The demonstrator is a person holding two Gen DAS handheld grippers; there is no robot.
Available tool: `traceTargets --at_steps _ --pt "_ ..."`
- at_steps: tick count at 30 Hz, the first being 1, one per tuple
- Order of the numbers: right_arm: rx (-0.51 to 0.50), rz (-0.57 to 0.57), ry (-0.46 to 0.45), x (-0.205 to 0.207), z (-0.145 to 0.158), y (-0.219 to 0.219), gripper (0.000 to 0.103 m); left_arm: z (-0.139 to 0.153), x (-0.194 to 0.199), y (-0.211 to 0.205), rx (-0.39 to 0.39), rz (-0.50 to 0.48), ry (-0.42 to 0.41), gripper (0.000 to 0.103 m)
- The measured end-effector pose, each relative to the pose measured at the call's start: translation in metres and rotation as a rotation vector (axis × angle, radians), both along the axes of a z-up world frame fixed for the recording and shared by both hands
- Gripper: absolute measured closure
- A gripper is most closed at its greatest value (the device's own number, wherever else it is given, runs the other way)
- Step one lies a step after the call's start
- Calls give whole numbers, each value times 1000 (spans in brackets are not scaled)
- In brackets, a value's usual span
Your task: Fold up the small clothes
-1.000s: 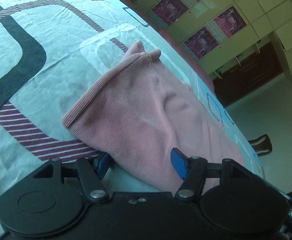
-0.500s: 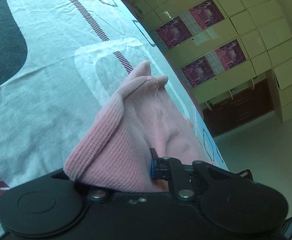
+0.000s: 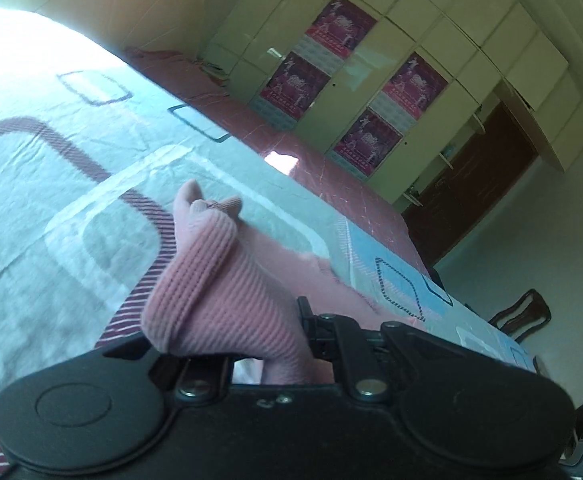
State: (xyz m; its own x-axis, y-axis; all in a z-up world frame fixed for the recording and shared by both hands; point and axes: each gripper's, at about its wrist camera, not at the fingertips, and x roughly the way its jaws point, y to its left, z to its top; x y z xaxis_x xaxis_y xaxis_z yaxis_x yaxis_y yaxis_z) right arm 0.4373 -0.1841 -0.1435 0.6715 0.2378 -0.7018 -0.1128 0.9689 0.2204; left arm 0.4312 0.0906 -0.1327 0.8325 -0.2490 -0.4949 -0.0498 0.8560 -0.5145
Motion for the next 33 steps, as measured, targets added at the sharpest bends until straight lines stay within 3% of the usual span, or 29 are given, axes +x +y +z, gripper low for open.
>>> traceTargets --at_steps 4,8,11,14,17,20,22,24,27,33 --pt "55 -49 -19 -4 13 -45 48 36 21 -69 126 -146 -70 91" --pt "97 -134 -30 -15 26 -101 48 48 31 -151 189 -331 -122 91" --pt "99 -210 -36 -27 31 -146 48 34 26 -214 245 -461 -116 92" --pt "102 -268 -38 -38 34 -182 48 -2 12 -265 309 -592 -55 90" --pt "139 -284 -53 -47 38 -202 48 -31 -13 -289 463 -656 -25 81" --pt "217 -239 -69 -47 44 -207 48 -31 -41 -283 502 -730 -60 68" --pt "255 -182 -49 -40 42 -201 48 -27 -53 -271 472 -763 -48 54" --pt "280 -126 -10 -32 36 -192 48 -21 -60 -259 464 -755 -48 53" --pt "283 -109 45 -18 18 -180 48 -7 -62 -229 449 -667 -48 52" --pt "302 -96 89 8 -10 -171 48 8 -30 -181 448 -424 -18 51"
